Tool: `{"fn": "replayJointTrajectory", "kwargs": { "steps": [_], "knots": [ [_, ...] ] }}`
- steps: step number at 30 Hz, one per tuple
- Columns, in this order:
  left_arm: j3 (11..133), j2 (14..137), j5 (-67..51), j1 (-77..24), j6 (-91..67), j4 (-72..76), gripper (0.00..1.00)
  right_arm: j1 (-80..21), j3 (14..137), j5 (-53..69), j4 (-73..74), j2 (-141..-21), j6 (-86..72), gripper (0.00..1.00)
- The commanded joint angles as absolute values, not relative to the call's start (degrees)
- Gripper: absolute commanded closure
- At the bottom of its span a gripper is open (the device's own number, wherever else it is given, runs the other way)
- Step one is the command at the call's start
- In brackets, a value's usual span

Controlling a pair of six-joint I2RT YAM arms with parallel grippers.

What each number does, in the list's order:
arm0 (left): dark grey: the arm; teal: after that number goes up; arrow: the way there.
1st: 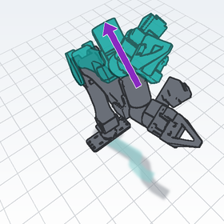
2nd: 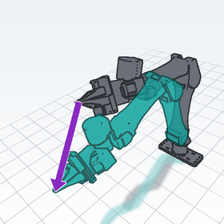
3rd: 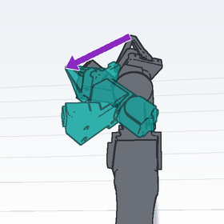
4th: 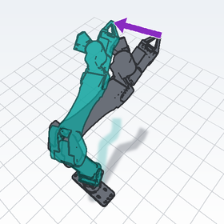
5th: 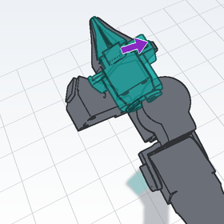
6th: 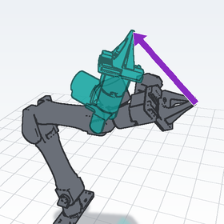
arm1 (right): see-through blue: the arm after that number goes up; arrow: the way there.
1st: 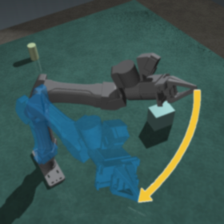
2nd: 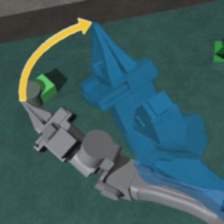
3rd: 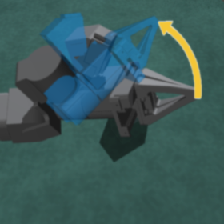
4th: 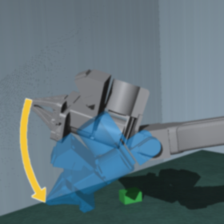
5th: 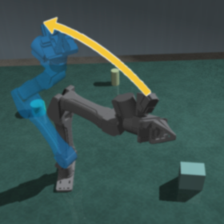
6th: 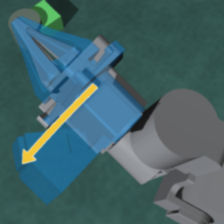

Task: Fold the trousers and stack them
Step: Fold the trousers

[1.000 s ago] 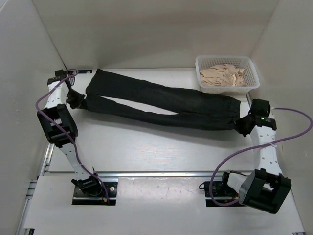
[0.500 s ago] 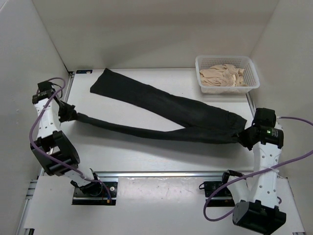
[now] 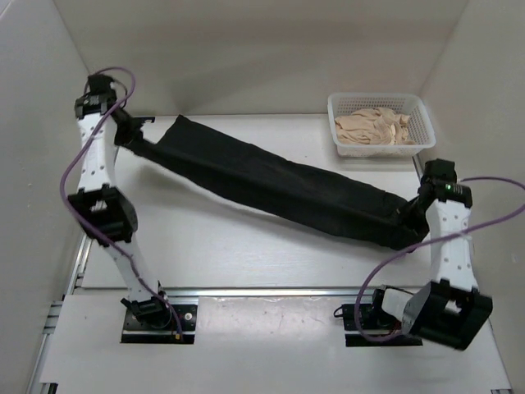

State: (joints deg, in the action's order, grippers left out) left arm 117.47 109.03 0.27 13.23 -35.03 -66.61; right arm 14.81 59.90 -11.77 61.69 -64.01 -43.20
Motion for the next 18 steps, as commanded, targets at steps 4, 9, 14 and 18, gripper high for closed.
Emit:
{"fn": "replayJointTrajectory", "kwargs": {
  "steps": [4,9,14,18],
  "knots": [
    [142.5,129.3,10.0,11.3,-36.1,-66.4,0.90,15.6,68.5,-21.8,53.3,-75.6,-40.1,1.00],
    [148.0,136.0,7.9,10.8,-37.4,-62.3,0.90,15.6,72.4,-25.4,51.9,-82.9,-40.1,1.00],
    [149.1,136.7,7.9,9.7,-37.4,-58.7,0.90,15.6,74.2,-26.1,49.8,-87.7,-40.1,1.00],
    [152.4,139.0,6.1,9.7,-37.4,-56.7,0.90,15.6,77.1,-26.7,49.1,-92.7,-40.7,1.00]
  ]
}}
